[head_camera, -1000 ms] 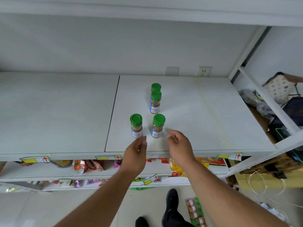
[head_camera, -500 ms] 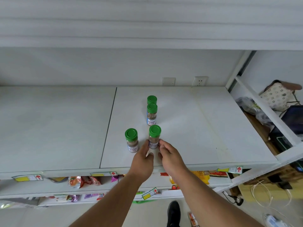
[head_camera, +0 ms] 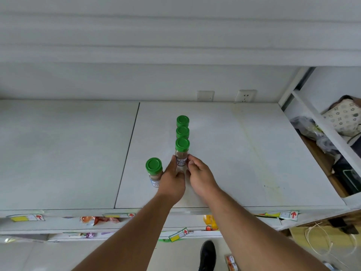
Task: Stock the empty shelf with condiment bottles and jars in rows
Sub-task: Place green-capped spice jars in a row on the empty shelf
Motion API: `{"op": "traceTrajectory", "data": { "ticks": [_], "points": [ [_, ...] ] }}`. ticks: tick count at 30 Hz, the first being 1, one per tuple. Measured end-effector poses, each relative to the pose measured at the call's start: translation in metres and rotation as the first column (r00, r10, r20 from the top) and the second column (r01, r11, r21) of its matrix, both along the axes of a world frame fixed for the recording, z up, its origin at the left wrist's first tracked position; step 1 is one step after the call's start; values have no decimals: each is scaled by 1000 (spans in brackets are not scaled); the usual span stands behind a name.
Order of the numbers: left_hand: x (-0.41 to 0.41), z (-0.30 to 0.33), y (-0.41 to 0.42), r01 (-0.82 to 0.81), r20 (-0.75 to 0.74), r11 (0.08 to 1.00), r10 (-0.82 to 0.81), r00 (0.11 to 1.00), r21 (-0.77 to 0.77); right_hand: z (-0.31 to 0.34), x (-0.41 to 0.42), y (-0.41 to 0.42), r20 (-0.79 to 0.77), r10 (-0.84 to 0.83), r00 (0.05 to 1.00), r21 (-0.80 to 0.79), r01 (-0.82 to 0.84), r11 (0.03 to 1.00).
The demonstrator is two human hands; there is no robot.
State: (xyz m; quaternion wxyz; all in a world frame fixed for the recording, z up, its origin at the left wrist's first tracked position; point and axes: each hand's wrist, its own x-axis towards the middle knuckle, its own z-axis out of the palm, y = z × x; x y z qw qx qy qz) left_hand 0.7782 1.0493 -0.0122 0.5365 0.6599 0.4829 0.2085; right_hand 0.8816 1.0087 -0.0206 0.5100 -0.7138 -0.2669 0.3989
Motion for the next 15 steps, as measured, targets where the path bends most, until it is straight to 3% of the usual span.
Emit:
{"op": "traceTrajectory", "data": {
  "ticks": [15],
  "points": [
    [-6, 6, -15, 56, 51, 998, -57, 997, 10, -3, -3, -10, -13, -44, 999, -29, 44, 999]
  ]
}}
